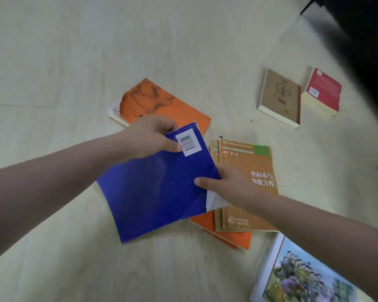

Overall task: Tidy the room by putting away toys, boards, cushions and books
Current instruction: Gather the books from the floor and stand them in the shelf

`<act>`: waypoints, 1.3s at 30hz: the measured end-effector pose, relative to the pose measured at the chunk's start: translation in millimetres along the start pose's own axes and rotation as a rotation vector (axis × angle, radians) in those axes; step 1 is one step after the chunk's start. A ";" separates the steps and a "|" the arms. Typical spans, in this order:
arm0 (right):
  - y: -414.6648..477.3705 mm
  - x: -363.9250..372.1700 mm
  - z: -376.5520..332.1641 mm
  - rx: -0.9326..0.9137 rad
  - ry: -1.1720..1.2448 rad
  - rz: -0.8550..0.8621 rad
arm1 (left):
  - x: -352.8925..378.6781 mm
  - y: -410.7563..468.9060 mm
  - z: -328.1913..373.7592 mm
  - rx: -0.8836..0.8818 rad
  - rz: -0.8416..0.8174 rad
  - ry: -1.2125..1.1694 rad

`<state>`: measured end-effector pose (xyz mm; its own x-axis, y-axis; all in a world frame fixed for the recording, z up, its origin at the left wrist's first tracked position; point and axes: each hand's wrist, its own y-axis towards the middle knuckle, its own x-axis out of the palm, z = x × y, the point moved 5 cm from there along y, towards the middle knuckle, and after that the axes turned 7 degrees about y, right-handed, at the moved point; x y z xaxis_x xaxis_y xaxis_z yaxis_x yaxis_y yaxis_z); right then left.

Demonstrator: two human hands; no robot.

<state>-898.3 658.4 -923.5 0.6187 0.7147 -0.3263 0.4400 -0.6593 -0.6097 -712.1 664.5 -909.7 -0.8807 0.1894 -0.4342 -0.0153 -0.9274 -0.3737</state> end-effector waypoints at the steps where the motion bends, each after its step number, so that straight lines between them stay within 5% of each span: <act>1: -5.0 -6.7 -1.7 0.017 0.028 -0.008 | 0.6 2.1 7.0 0.006 -0.001 -0.017; 6: -46.5 -40.8 18.1 0.029 0.020 -0.038 | 39.4 15.3 34.1 -0.026 -0.068 -0.096; 11: -76.8 -62.6 59.8 0.010 0.192 0.064 | 52.6 12.5 39.5 -0.197 0.210 -0.040; 16: -107.5 -105.7 76.2 -0.066 0.291 0.175 | 88.4 -0.8 49.0 -0.589 -0.317 -0.074; 20: -134.0 -143.6 54.6 -0.265 0.275 0.262 | 112.3 10.3 77.3 -0.625 -0.425 -0.327; 27: -157.7 -175.1 45.7 -0.698 -0.339 0.497 | 143.6 28.6 148.4 -0.379 -0.355 -0.839; 34: -120.3 -137.9 112.2 -0.629 -0.718 0.260 | 174.1 31.4 79.6 -0.526 -0.187 -0.548; 39: -106.0 -138.4 154.4 -0.640 -0.755 0.319 | 174.1 40.0 33.8 -0.486 -0.152 -0.389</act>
<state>-1131.1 665.4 -925.3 0.2952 0.3000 -0.9071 0.7269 -0.6867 0.0094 -882.0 649.4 -972.6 -0.9945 0.0913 -0.0523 -0.0171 -0.6301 -0.7763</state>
